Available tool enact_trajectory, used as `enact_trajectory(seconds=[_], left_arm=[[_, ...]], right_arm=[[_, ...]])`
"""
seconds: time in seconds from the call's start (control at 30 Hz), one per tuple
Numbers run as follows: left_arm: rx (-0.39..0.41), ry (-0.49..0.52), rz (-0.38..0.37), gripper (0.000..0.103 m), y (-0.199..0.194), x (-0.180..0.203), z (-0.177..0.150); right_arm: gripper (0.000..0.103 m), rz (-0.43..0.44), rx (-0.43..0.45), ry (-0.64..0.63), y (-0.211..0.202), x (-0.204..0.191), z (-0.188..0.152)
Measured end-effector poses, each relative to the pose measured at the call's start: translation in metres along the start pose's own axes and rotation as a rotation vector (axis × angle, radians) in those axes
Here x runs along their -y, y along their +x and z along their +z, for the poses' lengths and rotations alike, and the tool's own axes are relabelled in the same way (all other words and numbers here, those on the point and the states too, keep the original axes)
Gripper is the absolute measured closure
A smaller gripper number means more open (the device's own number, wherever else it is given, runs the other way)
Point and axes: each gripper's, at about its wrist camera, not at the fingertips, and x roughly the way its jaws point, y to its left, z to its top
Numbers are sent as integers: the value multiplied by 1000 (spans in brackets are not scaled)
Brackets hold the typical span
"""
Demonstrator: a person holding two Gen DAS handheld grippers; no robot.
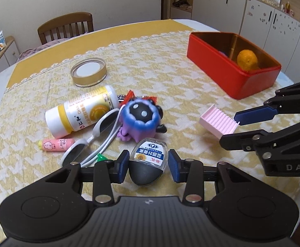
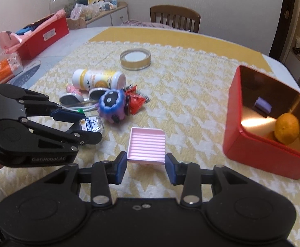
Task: Organize rigid objects
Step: 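Carry the pink block and oval container over the red tin with both tools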
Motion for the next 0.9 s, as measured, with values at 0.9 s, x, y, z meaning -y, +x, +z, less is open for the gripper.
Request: enact_trajectory(seconds=[0.9], left_arm=[[113,110,-118,63,-11,75,109]], right_arm=[[64,-166,100,151,-63,128,28]])
